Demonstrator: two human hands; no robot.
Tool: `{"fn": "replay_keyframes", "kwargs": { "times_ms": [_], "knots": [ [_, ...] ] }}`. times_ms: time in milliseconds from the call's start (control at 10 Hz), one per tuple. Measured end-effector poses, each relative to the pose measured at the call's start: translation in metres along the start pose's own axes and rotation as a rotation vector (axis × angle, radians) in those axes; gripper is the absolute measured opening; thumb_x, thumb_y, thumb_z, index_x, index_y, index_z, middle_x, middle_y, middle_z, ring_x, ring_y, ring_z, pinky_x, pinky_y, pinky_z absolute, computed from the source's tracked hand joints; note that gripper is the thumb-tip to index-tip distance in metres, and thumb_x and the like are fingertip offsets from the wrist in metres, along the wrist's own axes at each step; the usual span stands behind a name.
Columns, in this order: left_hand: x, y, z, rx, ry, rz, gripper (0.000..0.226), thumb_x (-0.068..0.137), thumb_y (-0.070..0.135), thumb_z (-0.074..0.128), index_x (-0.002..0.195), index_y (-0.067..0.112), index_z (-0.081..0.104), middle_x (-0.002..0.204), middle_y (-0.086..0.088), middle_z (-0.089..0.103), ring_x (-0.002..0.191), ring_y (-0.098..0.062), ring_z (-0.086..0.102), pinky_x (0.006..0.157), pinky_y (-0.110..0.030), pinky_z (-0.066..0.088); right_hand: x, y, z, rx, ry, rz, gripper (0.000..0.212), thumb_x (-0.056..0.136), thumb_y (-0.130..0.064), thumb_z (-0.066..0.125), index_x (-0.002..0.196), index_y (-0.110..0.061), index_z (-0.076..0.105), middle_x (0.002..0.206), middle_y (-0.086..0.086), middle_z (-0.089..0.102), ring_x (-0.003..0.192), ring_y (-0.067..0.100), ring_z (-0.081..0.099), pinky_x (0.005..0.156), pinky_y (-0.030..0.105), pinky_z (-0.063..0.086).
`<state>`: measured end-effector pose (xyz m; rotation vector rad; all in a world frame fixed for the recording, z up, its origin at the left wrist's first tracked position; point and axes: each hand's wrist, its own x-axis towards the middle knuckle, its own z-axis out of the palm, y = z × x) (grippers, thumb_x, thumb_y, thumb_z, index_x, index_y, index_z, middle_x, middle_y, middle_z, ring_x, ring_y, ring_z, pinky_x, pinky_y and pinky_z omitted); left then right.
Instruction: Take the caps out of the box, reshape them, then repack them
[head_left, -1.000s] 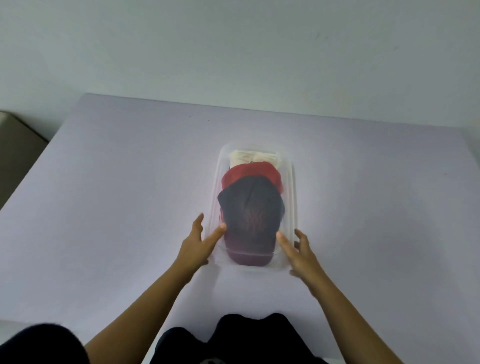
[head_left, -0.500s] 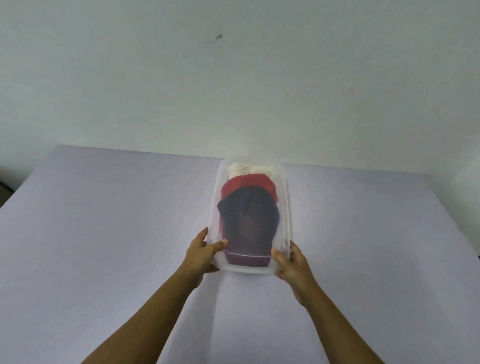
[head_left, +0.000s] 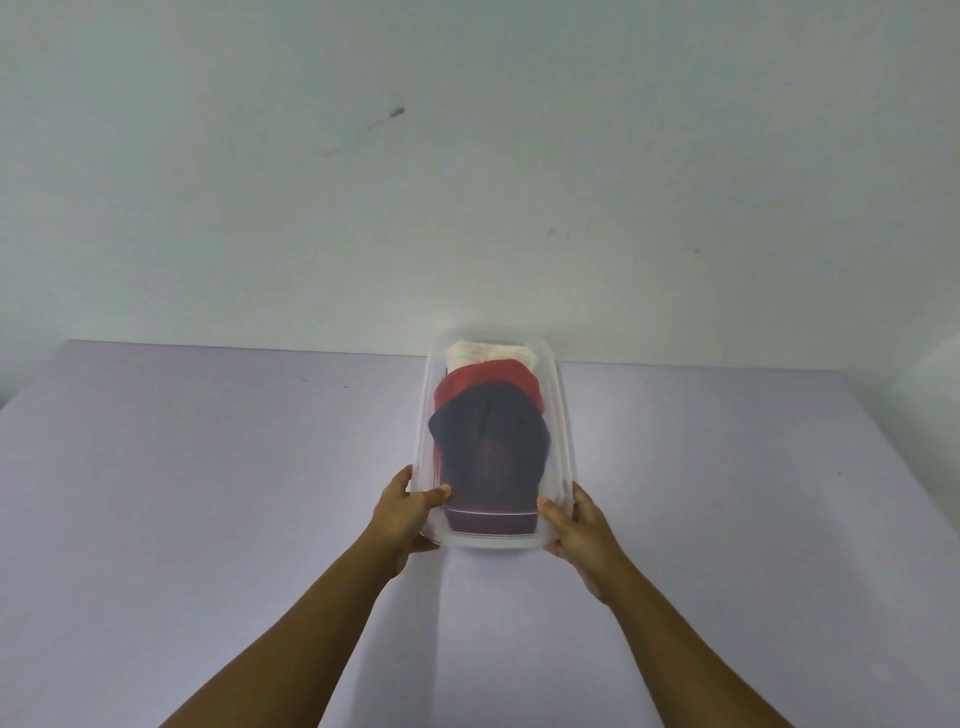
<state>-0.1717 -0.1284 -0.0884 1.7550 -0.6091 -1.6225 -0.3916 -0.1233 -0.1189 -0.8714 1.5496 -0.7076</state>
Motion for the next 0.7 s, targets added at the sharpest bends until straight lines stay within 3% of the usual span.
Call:
{"fn": "replay_keyframes", "kwargs": {
  "times_ms": [200,300,400,500,600,700],
  "knots": [
    [0.014,0.011,0.008,0.062,0.031,0.004,0.069,0.09,0.019,0.061,0.147,0.021,0.022,0.146,-0.012,0.038,0.12,-0.043,0.048,0.09,-0.055,0.051,0.006,-0.017,0.0,-0.081,0.024,-0.005,0.071,0.087,-0.042,0.058,0.146,-0.019,0.025,0.149,0.008,0.034,0.13,0.033,0.043,0.096,0.047,0.049],
    [0.015,0.007,0.01,0.113,0.028,0.033,0.071,0.089,0.026,0.062,0.147,0.023,0.022,0.147,-0.011,0.038,0.12,-0.042,0.049,0.093,-0.057,0.049,0.0,-0.022,0.001,-0.158,0.027,0.0,0.074,0.089,-0.044,0.054,0.148,-0.019,0.016,0.154,0.009,0.025,0.135,0.033,0.036,0.105,0.046,0.042],
    [0.009,0.007,0.012,0.275,0.053,0.091,0.08,0.088,0.039,0.06,0.15,0.024,0.011,0.155,-0.009,0.027,0.132,-0.041,0.039,0.102,-0.055,0.042,-0.006,-0.029,0.003,-0.309,0.059,-0.025,0.072,0.093,-0.043,0.048,0.149,-0.016,0.011,0.156,0.009,0.019,0.141,0.032,0.027,0.112,0.042,0.031],
    [-0.003,0.013,0.014,0.597,0.193,0.286,0.083,0.091,0.047,0.05,0.151,0.017,0.002,0.161,-0.009,0.008,0.145,-0.035,0.016,0.114,-0.051,0.024,-0.019,-0.04,0.007,-0.451,0.169,-0.133,0.07,0.095,-0.045,0.042,0.149,-0.014,0.01,0.158,0.008,0.014,0.144,0.028,0.019,0.114,0.039,0.023],
    [-0.017,0.021,0.015,0.737,0.253,0.445,0.072,0.096,0.044,0.042,0.151,0.014,0.008,0.161,-0.008,0.009,0.147,-0.03,0.013,0.116,-0.045,0.02,-0.033,-0.049,0.01,-0.563,0.225,-0.23,0.067,0.096,-0.046,0.037,0.149,-0.014,0.011,0.159,0.007,0.012,0.145,0.025,0.015,0.115,0.037,0.02],
    [-0.044,0.029,0.015,0.892,0.177,0.613,0.061,0.1,0.038,0.032,0.15,0.011,0.012,0.16,-0.007,0.012,0.147,-0.026,0.012,0.117,-0.041,0.017,-0.06,-0.054,0.019,-0.696,0.226,-0.331,0.064,0.097,-0.048,0.025,0.15,-0.015,0.009,0.159,0.003,0.008,0.146,0.021,0.008,0.117,0.036,0.013]
  ]
}}
